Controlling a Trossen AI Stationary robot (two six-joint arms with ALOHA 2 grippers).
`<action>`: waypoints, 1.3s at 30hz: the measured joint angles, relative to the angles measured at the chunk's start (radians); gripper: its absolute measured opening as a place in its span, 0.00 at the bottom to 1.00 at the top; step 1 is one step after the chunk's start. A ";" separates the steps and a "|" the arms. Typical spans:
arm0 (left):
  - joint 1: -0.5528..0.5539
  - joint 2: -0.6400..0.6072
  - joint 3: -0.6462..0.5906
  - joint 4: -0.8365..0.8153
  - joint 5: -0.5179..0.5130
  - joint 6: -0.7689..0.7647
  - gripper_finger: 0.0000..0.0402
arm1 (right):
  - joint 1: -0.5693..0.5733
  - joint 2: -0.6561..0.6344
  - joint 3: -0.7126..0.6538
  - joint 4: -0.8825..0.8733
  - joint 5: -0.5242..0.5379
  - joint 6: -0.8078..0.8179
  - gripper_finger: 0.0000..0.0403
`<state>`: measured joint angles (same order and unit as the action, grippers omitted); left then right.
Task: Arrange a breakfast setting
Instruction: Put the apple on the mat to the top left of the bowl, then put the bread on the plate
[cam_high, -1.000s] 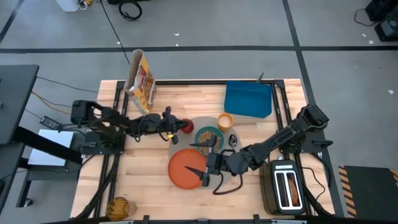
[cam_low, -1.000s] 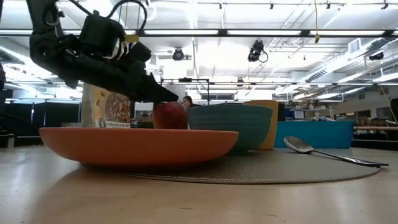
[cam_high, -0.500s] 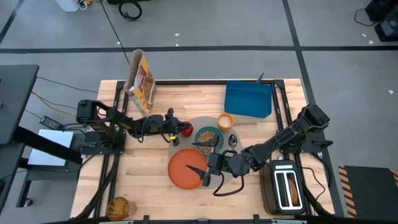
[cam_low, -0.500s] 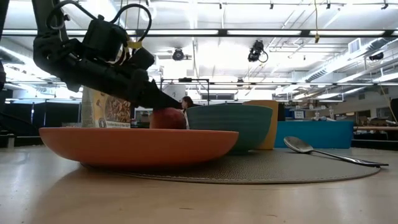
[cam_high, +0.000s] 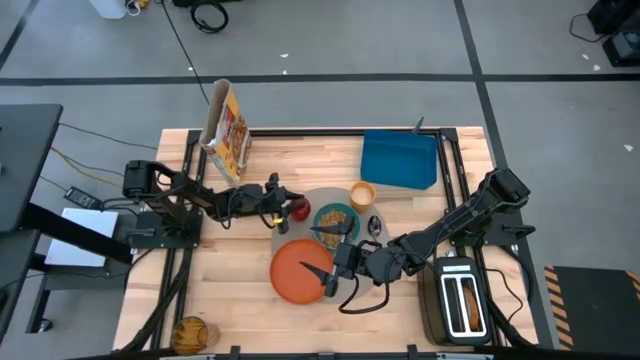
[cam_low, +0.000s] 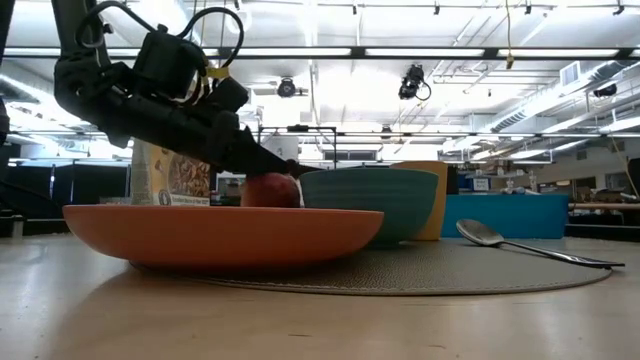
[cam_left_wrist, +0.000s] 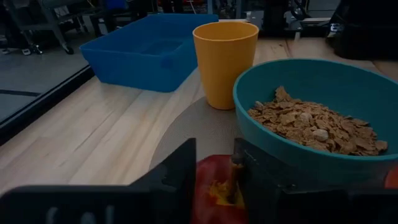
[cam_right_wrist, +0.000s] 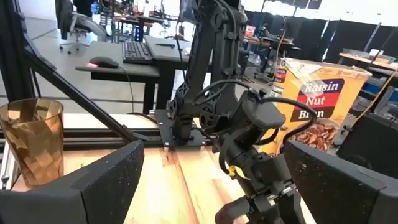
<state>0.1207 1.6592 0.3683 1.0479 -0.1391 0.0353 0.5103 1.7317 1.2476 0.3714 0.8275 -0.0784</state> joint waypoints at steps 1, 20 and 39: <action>0.004 0.000 0.000 0.000 0.000 -0.002 0.30 | 0.000 0.000 0.000 -0.005 -0.001 0.000 0.98; 0.033 -0.075 -0.002 -0.061 0.006 -0.024 0.39 | 0.005 0.000 0.000 -0.074 -0.009 0.039 0.98; -0.126 -0.398 -0.002 -0.261 0.006 0.027 0.39 | -0.015 -0.113 0.484 -1.354 -0.298 0.815 0.96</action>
<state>-0.0058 1.2614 0.3668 0.7869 -0.1333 0.0621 0.4958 1.6185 1.7315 -0.9828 0.5296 0.7368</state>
